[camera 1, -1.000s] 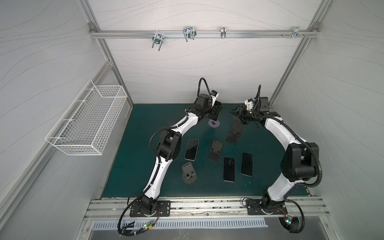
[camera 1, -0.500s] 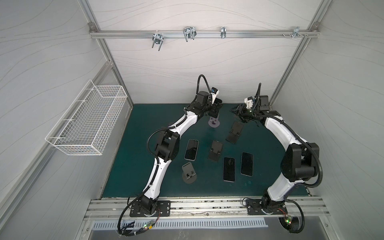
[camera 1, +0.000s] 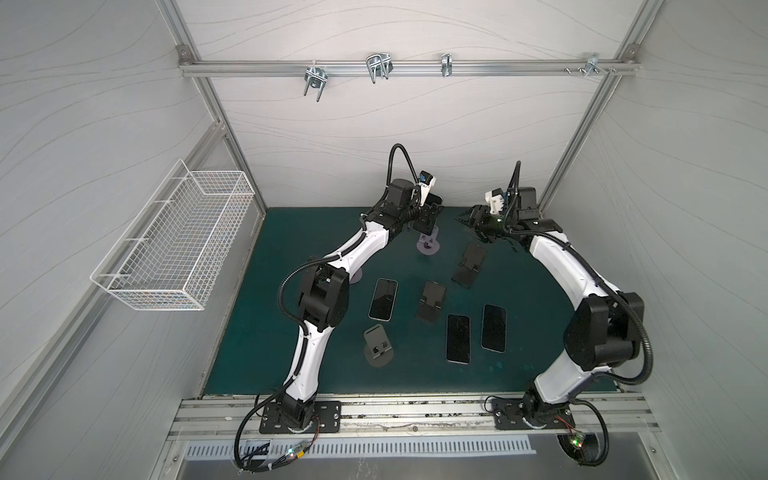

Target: Remove the phone from the phone stand

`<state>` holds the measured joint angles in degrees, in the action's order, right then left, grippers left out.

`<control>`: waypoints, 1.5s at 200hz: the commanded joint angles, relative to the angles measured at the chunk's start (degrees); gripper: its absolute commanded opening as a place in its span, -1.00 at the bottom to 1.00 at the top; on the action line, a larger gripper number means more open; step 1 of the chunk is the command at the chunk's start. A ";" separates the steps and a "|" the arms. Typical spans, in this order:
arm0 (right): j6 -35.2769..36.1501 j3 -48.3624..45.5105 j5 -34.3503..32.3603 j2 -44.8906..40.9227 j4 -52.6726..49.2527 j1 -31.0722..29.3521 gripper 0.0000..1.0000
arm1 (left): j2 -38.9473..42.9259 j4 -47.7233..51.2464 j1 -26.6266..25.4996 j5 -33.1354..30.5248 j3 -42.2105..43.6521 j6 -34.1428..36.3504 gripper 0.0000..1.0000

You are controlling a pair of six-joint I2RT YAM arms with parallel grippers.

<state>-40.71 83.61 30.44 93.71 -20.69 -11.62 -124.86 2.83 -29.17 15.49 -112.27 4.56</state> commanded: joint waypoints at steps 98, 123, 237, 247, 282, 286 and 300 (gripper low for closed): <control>0.29 0.01 -8.44 -10.68 -5.10 -10.57 0.17 | 22.30 -0.37 0.09 0.44 15.87 2.41 0.26; 0.22 -0.24 -11.23 -12.75 -6.07 -14.07 0.17 | 27.62 1.73 0.08 -0.12 19.21 2.47 0.25; -2.07 -0.49 -21.73 -15.55 -6.73 -30.38 0.15 | 48.59 13.40 0.05 -5.87 34.58 2.98 0.24; -2.16 -0.49 -21.97 -15.49 -6.96 -30.96 0.15 | 49.13 13.70 0.04 -6.42 35.27 2.42 0.24; -2.16 -0.62 -23.26 -15.85 -8.90 -32.05 0.15 | 48.82 14.18 0.04 -8.30 35.94 0.03 0.23; -2.17 -0.68 -23.35 -15.97 -9.06 -32.13 0.15 | 48.56 14.26 0.10 -8.51 35.77 -0.34 0.23; -2.01 -1.06 -23.71 -16.27 -9.41 -32.15 0.15 | 47.44 14.85 0.10 -8.89 35.00 -1.12 0.21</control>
<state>-42.19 83.35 8.71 79.64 -28.01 -43.31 -76.95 20.14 -29.17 8.27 -75.46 5.10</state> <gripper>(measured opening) 0.575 0.712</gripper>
